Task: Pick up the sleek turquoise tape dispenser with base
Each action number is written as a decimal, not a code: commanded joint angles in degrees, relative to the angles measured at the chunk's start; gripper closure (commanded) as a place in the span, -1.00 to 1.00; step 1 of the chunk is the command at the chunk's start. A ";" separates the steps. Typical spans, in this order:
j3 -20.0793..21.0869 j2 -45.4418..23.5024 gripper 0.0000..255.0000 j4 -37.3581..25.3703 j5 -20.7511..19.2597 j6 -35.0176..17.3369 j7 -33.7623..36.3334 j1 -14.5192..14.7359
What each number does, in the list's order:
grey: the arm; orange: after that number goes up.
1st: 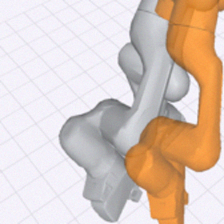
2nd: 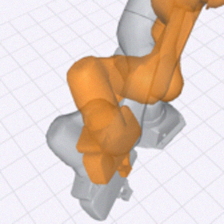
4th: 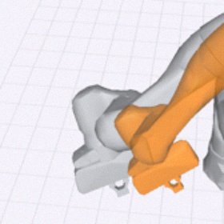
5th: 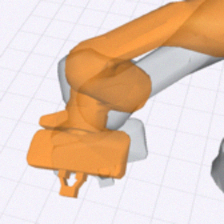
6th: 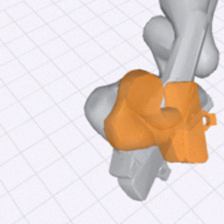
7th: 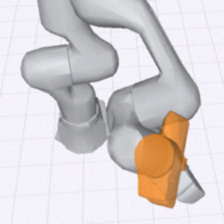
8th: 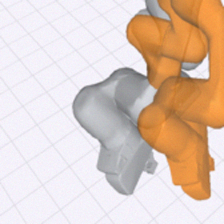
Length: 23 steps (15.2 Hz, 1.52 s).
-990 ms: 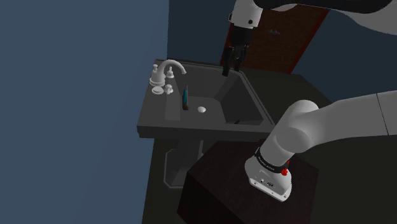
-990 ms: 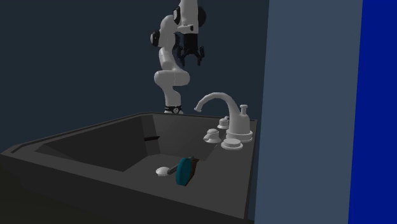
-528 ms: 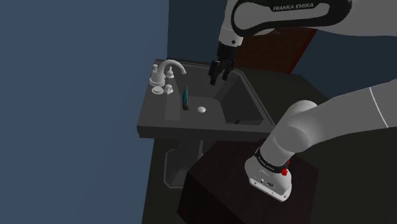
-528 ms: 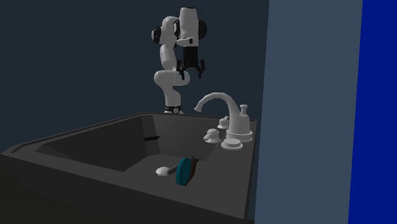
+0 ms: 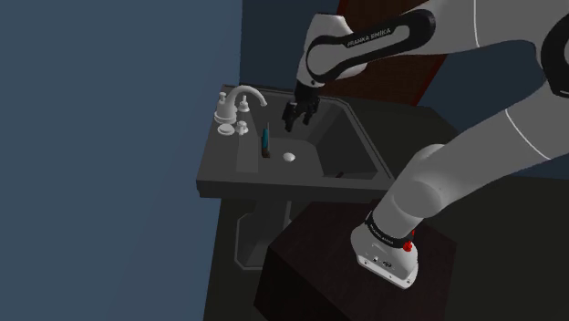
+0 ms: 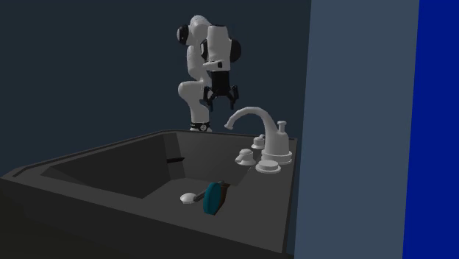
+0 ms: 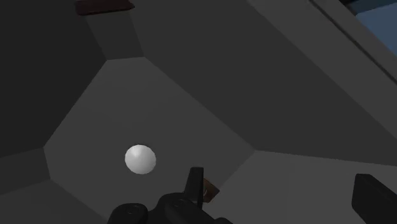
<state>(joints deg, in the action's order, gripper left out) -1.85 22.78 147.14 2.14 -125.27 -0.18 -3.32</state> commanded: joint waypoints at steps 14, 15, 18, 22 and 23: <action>-2.51 -33.68 -1.00 -11.81 2.49 -28.51 -2.06 -2.59; -2.51 -35.91 -1.00 -13.22 2.91 -29.76 -2.30 -2.86; -2.37 -42.53 -1.00 -17.90 4.14 -32.98 -2.99 -3.82; -1.99 -51.19 -1.00 -25.14 5.44 -36.14 -3.59 -5.34; -1.97 -51.46 -1.00 -25.38 5.45 -36.21 -3.59 -5.40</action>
<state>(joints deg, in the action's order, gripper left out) -3.91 -27.15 123.14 7.39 -161.04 -3.64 -8.42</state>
